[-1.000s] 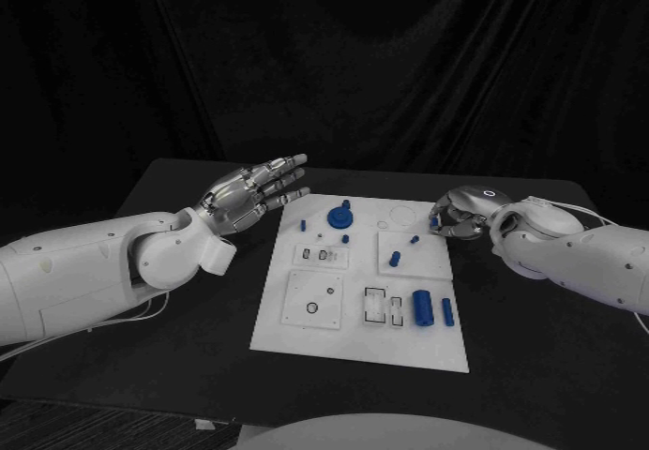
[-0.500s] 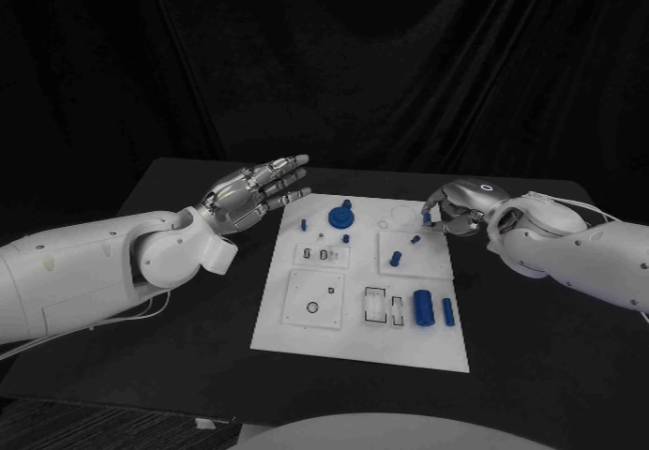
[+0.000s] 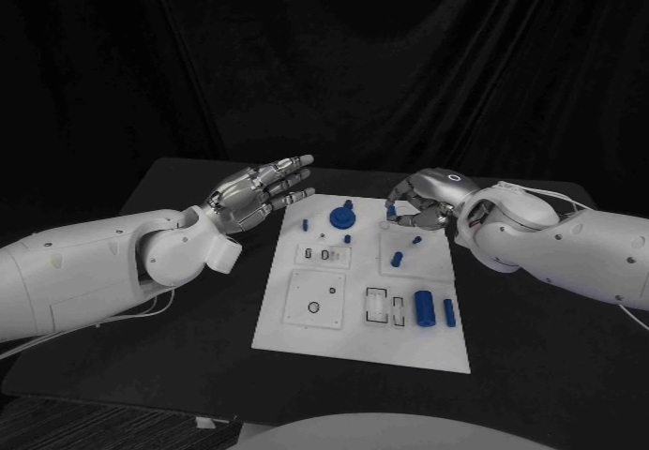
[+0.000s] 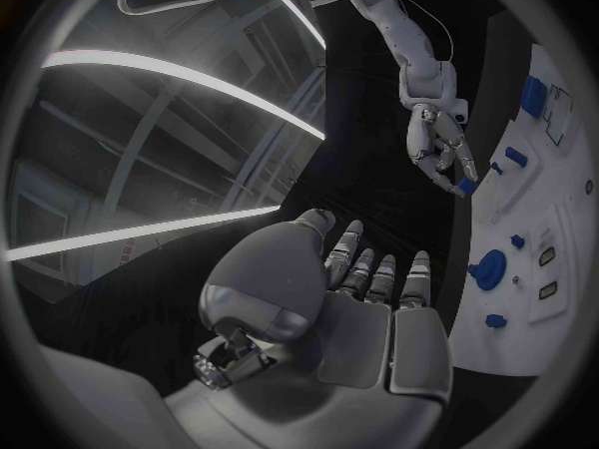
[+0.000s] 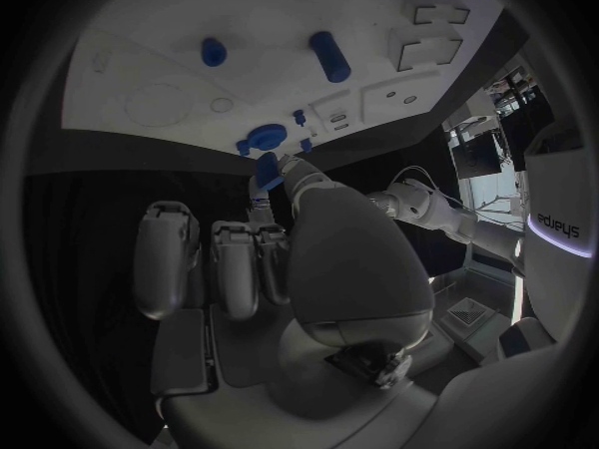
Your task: Assemble the parts on the task board
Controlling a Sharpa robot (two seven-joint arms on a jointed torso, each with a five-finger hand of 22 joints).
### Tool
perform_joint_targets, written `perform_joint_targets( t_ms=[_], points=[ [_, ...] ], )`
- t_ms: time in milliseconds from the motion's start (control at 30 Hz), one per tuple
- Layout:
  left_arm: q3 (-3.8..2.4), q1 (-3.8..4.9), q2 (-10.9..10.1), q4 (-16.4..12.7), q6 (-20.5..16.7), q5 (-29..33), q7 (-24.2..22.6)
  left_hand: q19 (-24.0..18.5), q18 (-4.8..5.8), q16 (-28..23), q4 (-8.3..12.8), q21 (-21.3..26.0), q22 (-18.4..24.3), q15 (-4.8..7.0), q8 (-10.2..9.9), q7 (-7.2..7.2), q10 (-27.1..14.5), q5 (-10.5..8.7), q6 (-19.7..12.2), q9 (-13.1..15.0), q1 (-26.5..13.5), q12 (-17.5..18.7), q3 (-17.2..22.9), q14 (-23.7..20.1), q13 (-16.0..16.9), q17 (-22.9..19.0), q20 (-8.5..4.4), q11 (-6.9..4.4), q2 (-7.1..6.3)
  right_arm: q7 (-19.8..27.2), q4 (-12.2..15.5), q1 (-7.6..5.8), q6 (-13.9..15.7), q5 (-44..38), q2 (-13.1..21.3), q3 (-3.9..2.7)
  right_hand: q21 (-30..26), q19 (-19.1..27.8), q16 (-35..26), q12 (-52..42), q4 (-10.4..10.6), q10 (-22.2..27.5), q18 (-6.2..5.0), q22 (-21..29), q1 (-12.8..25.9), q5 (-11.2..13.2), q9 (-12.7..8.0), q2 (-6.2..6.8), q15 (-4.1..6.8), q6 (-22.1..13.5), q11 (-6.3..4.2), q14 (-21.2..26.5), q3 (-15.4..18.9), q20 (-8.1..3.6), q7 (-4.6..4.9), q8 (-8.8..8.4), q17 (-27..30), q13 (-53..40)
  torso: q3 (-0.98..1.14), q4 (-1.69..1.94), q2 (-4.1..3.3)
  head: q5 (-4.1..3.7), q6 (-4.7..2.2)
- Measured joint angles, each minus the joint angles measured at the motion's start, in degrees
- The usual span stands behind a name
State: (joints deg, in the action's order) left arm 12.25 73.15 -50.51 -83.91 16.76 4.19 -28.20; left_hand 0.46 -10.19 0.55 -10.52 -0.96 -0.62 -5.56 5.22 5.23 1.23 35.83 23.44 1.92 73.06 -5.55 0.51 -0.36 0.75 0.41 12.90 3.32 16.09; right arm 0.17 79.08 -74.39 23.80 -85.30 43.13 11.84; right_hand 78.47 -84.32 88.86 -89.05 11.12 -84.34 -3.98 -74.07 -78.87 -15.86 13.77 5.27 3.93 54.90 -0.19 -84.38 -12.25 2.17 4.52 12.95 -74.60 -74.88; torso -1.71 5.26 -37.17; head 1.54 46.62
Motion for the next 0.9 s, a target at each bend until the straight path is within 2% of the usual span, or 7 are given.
perform_joint_targets(
  t_ms=[100, 133, 367, 533, 700, 900],
  points=[
    [0.0, 0.0, 0.05, 0.1, 0.01, 0.0, 0.02, 0.0, 0.0, 0.0, 0.0, 0.0, 0.0, 0.0, 0.0, 0.0, 0.0, 0.0, 0.0, 0.0, 0.0, 0.0, 0.0, 0.0, 0.0, 0.0, 0.0, 0.0, 0.0, -0.09, 0.39, 0.15, -0.26, 0.0, -1.05, -0.01, 0.0, 0.13, 0.0, 0.0, -0.03, 0.0, 0.0, 0.0, 0.0, 0.0, 0.0, 0.0, 0.0, 0.0, 0.0, 0.0, 0.02, 0.12, 0.0, 0.05, 0.0, 0.0, 0.01, 0.0, -0.05, 0.09, 0.01],
    [0.0, 0.0, 0.13, 0.19, 0.01, 0.0, 0.03, 0.0, 0.0, 0.0, 0.0, 0.0, 0.0, 0.0, 0.0, 0.0, 0.0, 0.0, 0.0, 0.0, 0.0, 0.0, 0.0, 0.0, 0.0, 0.0, 0.0, 0.0, 0.0, -0.12, 0.6, 0.34, -0.33, 0.0, -1.38, -0.02, 0.0, 0.39, 0.0, 0.0, -0.71, 0.0, 0.0, 0.0, 0.0, 0.0, 0.01, 0.0, 0.0, 0.01, 0.0, 0.0, 0.71, 0.38, 0.0, 0.4, 0.0, 0.0, 0.01, -0.02, -0.09, 0.11, 0.01],
    [0.0, -0.01, 0.4, 0.35, 0.04, -0.01, 0.1, 0.0, 0.0, 0.0, 0.0, 0.0, 0.0, 0.0, 0.0, 0.0, 0.0, 0.0, 0.0, 0.0, 0.0, 0.0, 0.0, 0.0, 0.0, 0.0, 0.0, 0.0, 0.0, -0.56, 0.81, 1.28, -1.09, -0.09, -3.88, 0.02, 0.0, 0.39, 0.0, 0.0, -0.71, 0.0, 0.0, 0.0, 0.0, 0.0, 0.03, 0.0, 0.0, 0.21, 0.0, 0.0, 0.71, 0.39, 0.19, 0.42, 0.0, 0.0, 0.11, -0.03, -0.23, 0.03, -0.04],
    [0.0, -0.07, 0.68, 0.48, 0.05, -0.01, 0.15, 0.0, 0.0, 0.0, 0.0, 0.0, 0.0, 0.0, 0.0, 0.0, 0.0, 0.0, 0.0, 0.0, 0.0, 0.0, 0.0, 0.0, 0.0, 0.0, 0.0, 0.0, 0.0, -0.99, 0.02, 1.88, -1.92, -0.56, -5.87, 0.0, -0.01, 0.39, 0.0, 0.0, -0.71, 0.0, 0.0, 0.0, -0.01, 0.0, 0.03, 0.0, -0.01, 0.21, 0.0, 0.0, 0.71, 0.39, 0.19, 0.43, 0.0, 0.0, 0.15, 0.08, -0.31, -0.23, -0.08],
    [0.0, -0.07, 0.87, 0.48, 0.09, -0.02, 0.21, 0.0, 0.0, 0.0, 0.0, 0.0, 0.0, 0.0, 0.0, 0.0, 0.0, 0.0, 0.0, 0.0, 0.0, 0.0, 0.0, 0.0, 0.0, 0.0, 0.0, 0.0, 0.0, -1.47, -1.21, 2.45, -3.06, -1.08, -7.63, 0.0, -0.01, 0.39, 0.0, 0.0, -0.71, 0.0, 0.0, 0.0, -0.01, 0.0, 0.03, 0.0, -0.01, 0.22, 0.0, 0.0, 0.71, 0.39, 0.2, 0.43, 0.0, 0.0, 0.19, 0.38, -0.4, -0.73, -0.07],
    [0.01, -0.09, 0.94, 0.49, 0.1, -0.03, 0.3, 0.0, 0.0, 0.0, 0.0, 0.0, 0.0, 0.0, 0.0, 0.0, 0.0, 0.0, 0.0, 0.0, 0.0, 0.0, 0.0, 0.0, 0.0, 0.0, 0.0, 0.0, 0.0, -1.78, -2.62, 3.27, -4.23, -1.46, -9.38, 0.0, -0.49, 0.39, 0.0, 0.0, -0.71, 0.0, 0.0, 0.0, -0.01, 0.0, 0.03, 0.0, -0.01, 0.31, 0.0, 0.01, 0.71, 0.39, 0.29, 0.42, 0.0, 0.0, 0.2, 0.48, -0.44, -0.79, 0.07]
  ],
)
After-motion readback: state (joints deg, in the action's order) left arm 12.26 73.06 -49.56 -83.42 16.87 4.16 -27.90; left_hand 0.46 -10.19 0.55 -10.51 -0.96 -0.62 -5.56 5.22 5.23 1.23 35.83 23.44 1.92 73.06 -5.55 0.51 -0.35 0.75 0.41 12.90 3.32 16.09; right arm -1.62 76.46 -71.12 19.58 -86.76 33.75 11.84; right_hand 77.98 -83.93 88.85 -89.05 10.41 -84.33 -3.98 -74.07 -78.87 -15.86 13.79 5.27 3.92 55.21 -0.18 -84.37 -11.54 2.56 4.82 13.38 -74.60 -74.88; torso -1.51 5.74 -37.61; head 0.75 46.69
